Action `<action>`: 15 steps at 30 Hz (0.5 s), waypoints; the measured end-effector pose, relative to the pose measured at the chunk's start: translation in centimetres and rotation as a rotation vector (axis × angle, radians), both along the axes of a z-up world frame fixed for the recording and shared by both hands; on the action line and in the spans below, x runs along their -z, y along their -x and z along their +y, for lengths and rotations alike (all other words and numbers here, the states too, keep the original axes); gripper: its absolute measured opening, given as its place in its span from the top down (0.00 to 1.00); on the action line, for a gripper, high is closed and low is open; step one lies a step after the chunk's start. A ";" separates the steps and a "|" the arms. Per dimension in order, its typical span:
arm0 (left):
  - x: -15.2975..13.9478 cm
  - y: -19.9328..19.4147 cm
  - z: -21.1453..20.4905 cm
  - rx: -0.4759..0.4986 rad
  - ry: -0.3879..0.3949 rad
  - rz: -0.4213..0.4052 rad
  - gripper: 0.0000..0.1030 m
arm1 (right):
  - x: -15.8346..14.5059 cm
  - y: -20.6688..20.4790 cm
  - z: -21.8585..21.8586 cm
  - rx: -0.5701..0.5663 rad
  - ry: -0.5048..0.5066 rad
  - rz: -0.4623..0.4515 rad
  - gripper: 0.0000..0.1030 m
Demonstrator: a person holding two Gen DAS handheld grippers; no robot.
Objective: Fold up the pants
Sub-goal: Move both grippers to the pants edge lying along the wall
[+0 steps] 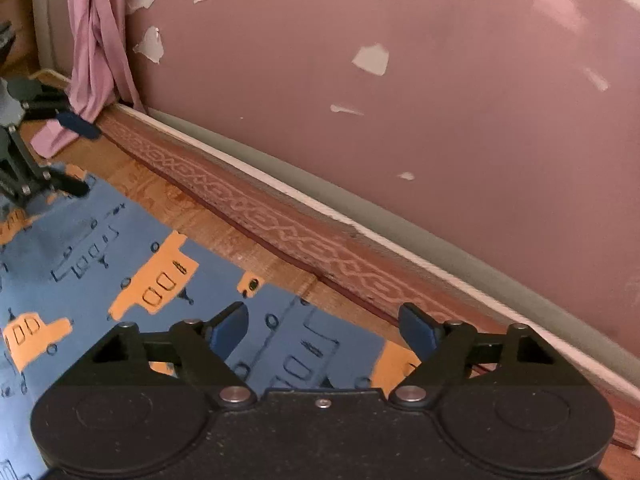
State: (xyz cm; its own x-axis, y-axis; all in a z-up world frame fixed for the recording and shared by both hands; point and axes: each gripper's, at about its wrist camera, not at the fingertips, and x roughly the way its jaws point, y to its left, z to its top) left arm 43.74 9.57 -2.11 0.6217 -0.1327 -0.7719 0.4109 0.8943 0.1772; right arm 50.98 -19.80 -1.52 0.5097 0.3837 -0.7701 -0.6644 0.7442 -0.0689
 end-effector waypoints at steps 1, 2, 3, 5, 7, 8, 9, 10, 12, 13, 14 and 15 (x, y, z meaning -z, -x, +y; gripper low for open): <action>0.1 -0.1 0.0 0.006 0.000 0.010 0.20 | 0.3 -0.3 0.1 -0.003 -0.004 0.012 0.20; 0.3 -0.4 -0.3 0.013 0.001 0.022 0.21 | 0.6 -0.5 0.3 -0.012 -0.005 0.023 0.21; 0.6 -0.5 -0.5 0.017 0.003 0.033 0.23 | 0.9 -0.7 0.4 -0.019 0.001 0.032 0.22; 0.9 -0.7 -1.0 0.041 0.007 0.054 0.26 | 1.2 -0.5 0.4 -0.032 0.023 0.023 0.22; 1.0 -0.7 -1.6 0.063 -0.011 0.052 0.28 | 1.3 -0.4 0.2 -0.030 0.035 -0.001 0.22; 1.1 -0.7 -2.0 0.070 -0.015 0.049 0.29 | 1.3 -0.4 -0.1 -0.024 0.033 -0.004 0.22; 1.3 -0.8 -2.3 0.072 -0.021 0.052 0.34 | 1.4 -0.5 -0.3 -0.015 0.033 -0.002 0.22; 1.5 -0.9 -2.6 0.069 -0.037 0.059 0.43 | 1.5 -0.5 -0.5 -0.011 0.037 0.003 0.22; 1.7 -0.8 -3.1 0.078 -0.058 0.063 0.47 | 1.9 -0.5 -0.7 -0.015 0.051 0.009 0.23; 1.7 -0.7 -3.3 0.081 -0.063 0.056 0.48 | 2.0 -0.5 -0.8 -0.015 0.048 0.008 0.23; 1.8 -0.6 -3.5 0.086 -0.065 0.059 0.50 | 2.1 -0.5 -0.9 -0.011 0.042 0.008 0.23; 1.8 -0.6 -3.6 0.089 -0.065 0.062 0.53 | 2.1 -0.6 -1.1 -0.006 0.035 0.012 0.23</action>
State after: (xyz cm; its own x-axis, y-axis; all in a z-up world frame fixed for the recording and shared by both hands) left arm 44.30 5.95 -3.90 0.5608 -0.1336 -0.8171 0.5002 0.8411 0.2058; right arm 51.58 -20.87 -3.64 0.4981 0.3591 -0.7893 -0.6694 0.7378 -0.0867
